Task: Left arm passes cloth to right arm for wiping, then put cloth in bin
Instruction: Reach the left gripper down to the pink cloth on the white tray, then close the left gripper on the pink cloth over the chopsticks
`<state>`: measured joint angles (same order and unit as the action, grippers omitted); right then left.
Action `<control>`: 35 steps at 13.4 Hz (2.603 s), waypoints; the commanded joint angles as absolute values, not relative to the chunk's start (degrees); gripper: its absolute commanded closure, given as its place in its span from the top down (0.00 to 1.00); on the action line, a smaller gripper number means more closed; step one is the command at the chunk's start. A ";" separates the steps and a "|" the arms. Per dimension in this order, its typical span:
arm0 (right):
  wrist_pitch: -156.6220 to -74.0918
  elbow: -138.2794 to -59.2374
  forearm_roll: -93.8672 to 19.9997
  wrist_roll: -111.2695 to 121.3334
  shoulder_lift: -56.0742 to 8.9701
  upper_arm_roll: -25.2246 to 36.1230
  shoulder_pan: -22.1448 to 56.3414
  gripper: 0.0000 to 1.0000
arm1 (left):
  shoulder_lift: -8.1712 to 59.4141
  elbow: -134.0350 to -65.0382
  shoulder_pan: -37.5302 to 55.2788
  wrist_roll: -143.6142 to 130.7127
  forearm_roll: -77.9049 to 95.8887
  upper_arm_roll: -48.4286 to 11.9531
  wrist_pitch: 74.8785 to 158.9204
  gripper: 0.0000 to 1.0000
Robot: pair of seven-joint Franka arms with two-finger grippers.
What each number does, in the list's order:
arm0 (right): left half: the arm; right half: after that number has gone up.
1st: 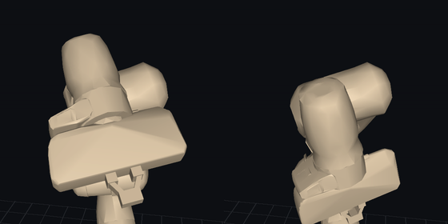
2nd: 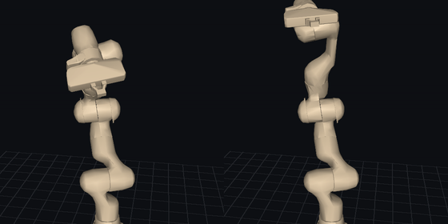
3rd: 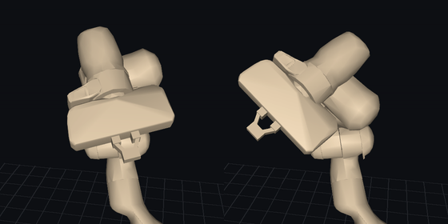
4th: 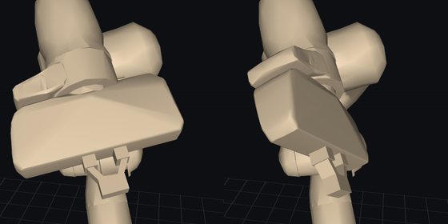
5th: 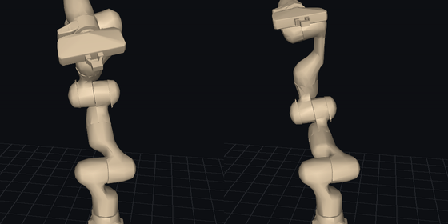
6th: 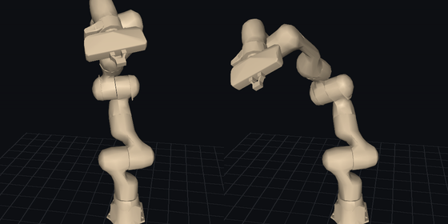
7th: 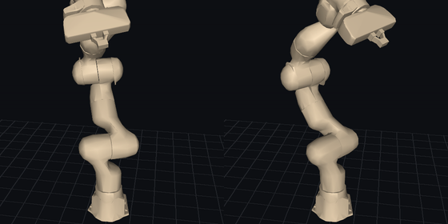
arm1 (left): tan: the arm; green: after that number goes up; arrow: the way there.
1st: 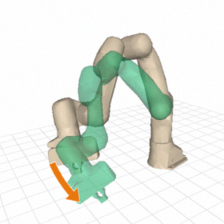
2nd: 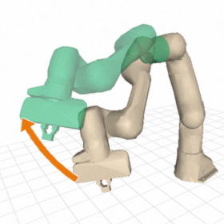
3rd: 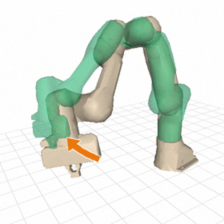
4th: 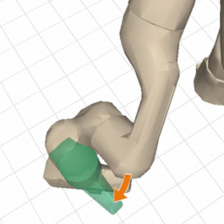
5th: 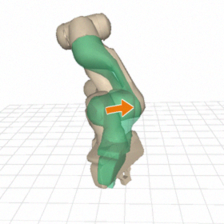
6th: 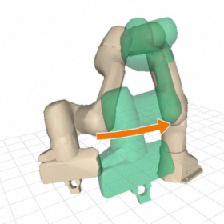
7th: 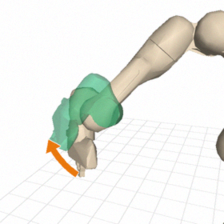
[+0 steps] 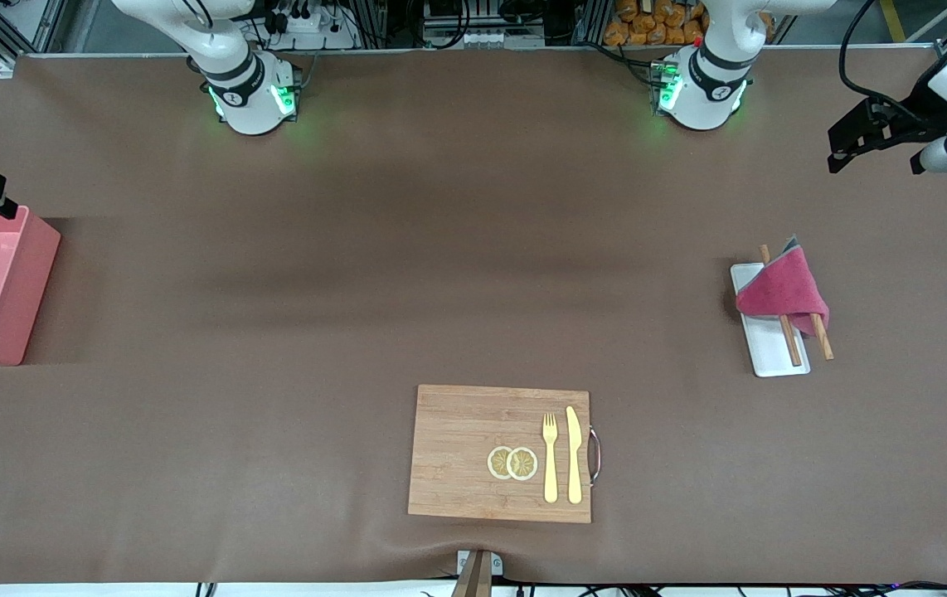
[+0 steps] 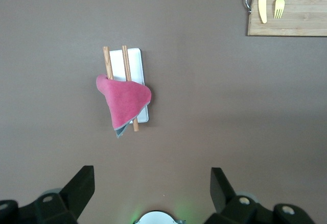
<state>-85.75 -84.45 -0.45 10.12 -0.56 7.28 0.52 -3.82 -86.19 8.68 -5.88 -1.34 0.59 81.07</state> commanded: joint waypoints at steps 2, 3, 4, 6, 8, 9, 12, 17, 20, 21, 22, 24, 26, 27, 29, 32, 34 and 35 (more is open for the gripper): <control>-85.52 -84.55 0.53 10.11 -0.44 6.33 -0.70 1.00 | -4.48 -86.05 8.26 -6.15 -0.35 0.53 80.95 1.00; -85.78 -84.55 0.61 10.11 -0.44 6.33 -0.70 1.00 | -4.40 -86.04 8.26 -6.15 -0.61 0.53 80.95 1.00; -85.78 -84.55 0.62 10.02 -0.53 6.33 -0.70 1.00 | -4.22 -86.04 8.35 -6.67 -0.88 0.44 80.95 1.00; -85.52 -84.55 0.53 10.02 -0.53 6.33 -0.62 1.00 | -3.69 -86.04 8.53 -7.38 -1.23 0.53 80.95 1.00; -85.43 -84.55 0.53 10.02 -0.53 6.33 -0.70 1.00 | -1.59 -86.05 8.17 -7.47 -1.32 0.62 80.95 1.00; -85.43 -84.64 0.44 9.93 -0.61 6.33 -0.70 1.00 | -0.45 -86.04 8.17 -7.30 -1.14 0.88 81.03 1.00; -85.34 -84.64 0.44 10.02 -0.61 6.33 -0.62 1.00 | 3.33 -86.13 7.91 -5.89 -0.71 2.10 82.17 1.00; -85.17 -84.55 0.35 9.84 -0.53 6.33 -0.70 1.00 | 13.16 -86.13 4.67 12.60 -0.35 2.73 86.12 1.00; -85.25 -84.55 -0.26 9.93 -0.53 6.33 -1.14 1.00 | 19.75 -85.96 1.50 26.76 1.84 2.72 90.69 1.00; -85.25 -84.64 -0.26 10.02 -0.53 6.33 -1.23 1.00 | 22.12 -85.17 1.49 30.63 1.76 2.81 91.83 1.00; -85.25 -84.64 -0.18 10.02 -0.61 6.42 -1.32 1.00 | 24.85 -84.12 0.97 34.50 1.93 2.73 92.37 1.00; -85.25 -84.73 -0.18 10.02 -0.88 6.42 -1.32 1.00 | 29.68 -82.71 0.44 40.05 2.11 2.55 95.87 1.00; -85.25 -84.81 -0.18 10.02 -0.97 6.42 -1.84 1.00 | 32.60 -82.35 0.96 41.31 2.20 2.29 99.56 1.00; -85.25 -84.81 -0.26 10.02 -0.97 6.33 -1.85 1.00 | 33.65 -82.44 1.14 41.40 2.72 2.20 100.28 1.00; -85.25 -85.25 -0.26 9.93 -0.97 6.33 -1.76 1.00 | 34.80 -82.62 1.23 41.48 2.90 2.29 100.28 1.00; -85.25 -85.43 -0.26 10.02 -0.97 6.33 -1.84 1.00 | 35.07 -83.93 1.93 40.78 2.46 2.37 99.41 1.00; -85.17 -85.43 -0.26 10.02 -0.97 6.33 -1.93 1.00 | 34.98 -84.90 1.14 40.61 2.46 2.37 97.65 1.00; -85.17 -85.43 -0.26 9.93 -0.97 6.33 -1.93 1.00 | 34.98 -85.25 1.14 40.52 2.46 2.37 97.30 1.00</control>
<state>-85.54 -85.34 -0.36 10.09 -1.06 7.25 -0.85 35.05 -84.84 1.36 40.23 1.62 2.06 98.65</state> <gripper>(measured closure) 0.000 0.000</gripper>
